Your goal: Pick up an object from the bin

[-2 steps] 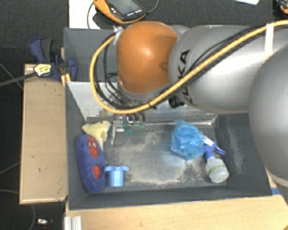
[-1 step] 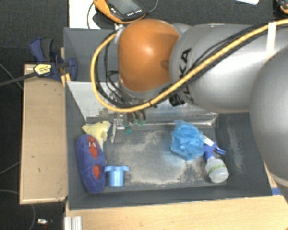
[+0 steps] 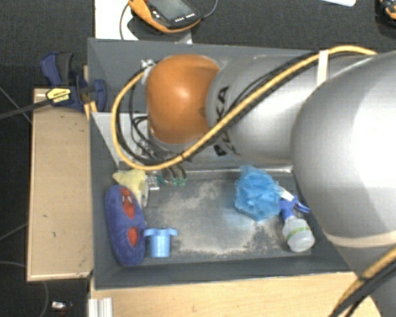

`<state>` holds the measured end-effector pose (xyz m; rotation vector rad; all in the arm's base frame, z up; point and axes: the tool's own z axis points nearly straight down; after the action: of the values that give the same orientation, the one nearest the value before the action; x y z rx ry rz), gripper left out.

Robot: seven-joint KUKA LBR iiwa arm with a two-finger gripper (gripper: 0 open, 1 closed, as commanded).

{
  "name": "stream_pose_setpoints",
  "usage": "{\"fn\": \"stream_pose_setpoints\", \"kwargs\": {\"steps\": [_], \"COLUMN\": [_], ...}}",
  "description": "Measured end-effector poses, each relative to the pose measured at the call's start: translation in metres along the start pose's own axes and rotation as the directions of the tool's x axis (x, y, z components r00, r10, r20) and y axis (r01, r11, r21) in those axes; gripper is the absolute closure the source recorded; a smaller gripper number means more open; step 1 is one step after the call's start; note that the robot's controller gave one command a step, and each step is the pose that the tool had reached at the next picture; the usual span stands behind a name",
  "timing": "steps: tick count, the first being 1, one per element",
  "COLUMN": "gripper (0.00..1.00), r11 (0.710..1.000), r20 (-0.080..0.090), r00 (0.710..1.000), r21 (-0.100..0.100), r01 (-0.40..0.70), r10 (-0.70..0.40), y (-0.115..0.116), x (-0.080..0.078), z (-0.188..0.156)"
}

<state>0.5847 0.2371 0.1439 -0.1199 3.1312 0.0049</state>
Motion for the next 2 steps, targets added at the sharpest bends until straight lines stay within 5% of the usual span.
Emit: {"fn": "stream_pose_setpoints", "kwargs": {"steps": [1,2], "gripper": [0.00,0.00], "r11": [0.999,0.997], "r20": [-0.004,0.001], "r00": [0.999,0.997], "r21": [0.001,-0.001], "r01": [-0.052,-0.082], "r10": [0.052,0.082], "y": [0.005,0.008], "x": [-0.001,-0.007], "z": [0.035,0.023]}}
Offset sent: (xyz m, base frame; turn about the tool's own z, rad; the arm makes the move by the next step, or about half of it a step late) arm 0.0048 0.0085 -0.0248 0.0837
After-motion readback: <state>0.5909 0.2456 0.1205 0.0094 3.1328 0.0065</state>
